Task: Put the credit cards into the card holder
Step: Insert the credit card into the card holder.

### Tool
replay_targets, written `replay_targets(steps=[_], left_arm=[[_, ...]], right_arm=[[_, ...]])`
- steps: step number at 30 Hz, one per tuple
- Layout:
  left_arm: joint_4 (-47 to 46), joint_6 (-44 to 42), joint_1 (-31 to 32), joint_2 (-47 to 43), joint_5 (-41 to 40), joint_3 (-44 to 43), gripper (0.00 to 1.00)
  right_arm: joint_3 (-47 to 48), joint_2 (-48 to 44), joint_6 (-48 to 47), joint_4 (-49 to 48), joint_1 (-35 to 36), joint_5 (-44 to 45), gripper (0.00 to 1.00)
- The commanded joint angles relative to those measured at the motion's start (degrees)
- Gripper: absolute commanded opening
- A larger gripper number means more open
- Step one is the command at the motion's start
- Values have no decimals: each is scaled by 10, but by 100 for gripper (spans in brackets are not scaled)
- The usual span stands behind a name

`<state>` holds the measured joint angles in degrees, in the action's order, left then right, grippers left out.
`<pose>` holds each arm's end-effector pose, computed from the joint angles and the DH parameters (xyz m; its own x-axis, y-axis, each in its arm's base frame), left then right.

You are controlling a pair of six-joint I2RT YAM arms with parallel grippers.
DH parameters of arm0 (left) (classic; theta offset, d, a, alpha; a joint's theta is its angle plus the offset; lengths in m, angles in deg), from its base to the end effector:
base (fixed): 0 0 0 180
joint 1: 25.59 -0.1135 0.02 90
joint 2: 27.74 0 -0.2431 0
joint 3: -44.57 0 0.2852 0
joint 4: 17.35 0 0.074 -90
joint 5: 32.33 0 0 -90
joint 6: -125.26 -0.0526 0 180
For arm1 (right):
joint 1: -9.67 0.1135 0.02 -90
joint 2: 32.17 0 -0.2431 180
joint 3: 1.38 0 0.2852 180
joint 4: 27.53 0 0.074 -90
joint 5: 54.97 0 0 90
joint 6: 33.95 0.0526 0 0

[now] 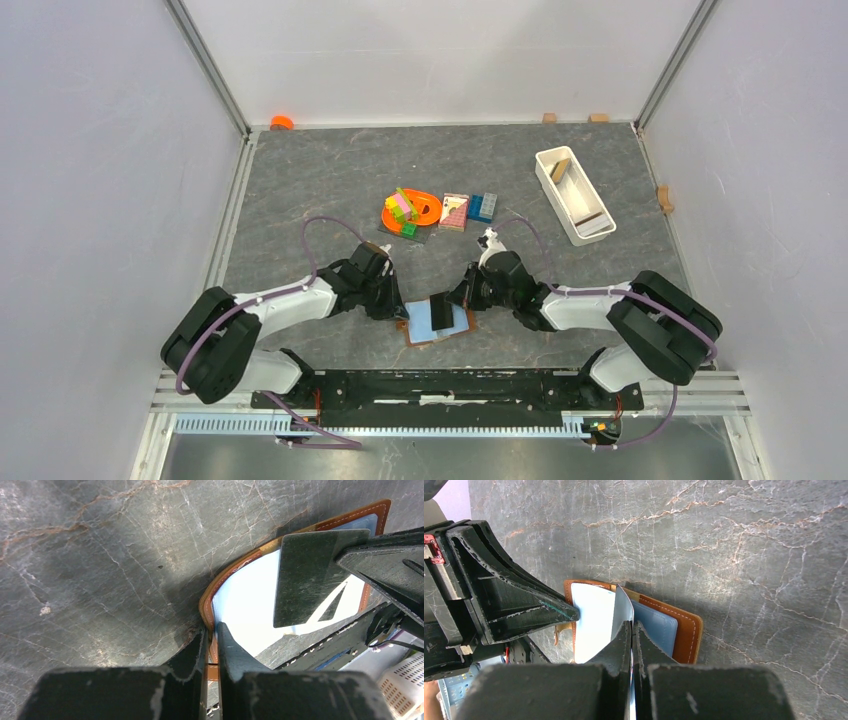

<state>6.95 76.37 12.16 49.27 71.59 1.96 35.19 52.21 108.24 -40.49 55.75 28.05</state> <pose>0.2023 -0.1726 0.0824 -0.9647 -0.0602 -0.2563 0.0780 0.8646 -0.4965 0.1975 0.2143 0.0720 -0.8625 0.2349 -0.4482 -0.1676 0.7032 0.6909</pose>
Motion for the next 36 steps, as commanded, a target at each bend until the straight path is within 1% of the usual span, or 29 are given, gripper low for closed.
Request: replay_targets(steps=[1,14,23,29,33,36], left_arm=[[30,-21,3,19,-46,0,9],[32,-23,3,22,-41,-8,9],[32,-26,3,26,-39,-14,9],[32,-28,3,27,-38,-16,8],[32,-28,3,27,-37,-16,8],[32,-28,3,26,-38,-15,8]], right_arm=[[1,-12,-23,19,-4,22,0],[28,-16,-75,64,-4,43,0],[41,7,-90,75,29,50,0],[36,11,-88,81,47,57,0],[20,17,-73,61,48,38,0],[12,15,-65,66,53,36,0]])
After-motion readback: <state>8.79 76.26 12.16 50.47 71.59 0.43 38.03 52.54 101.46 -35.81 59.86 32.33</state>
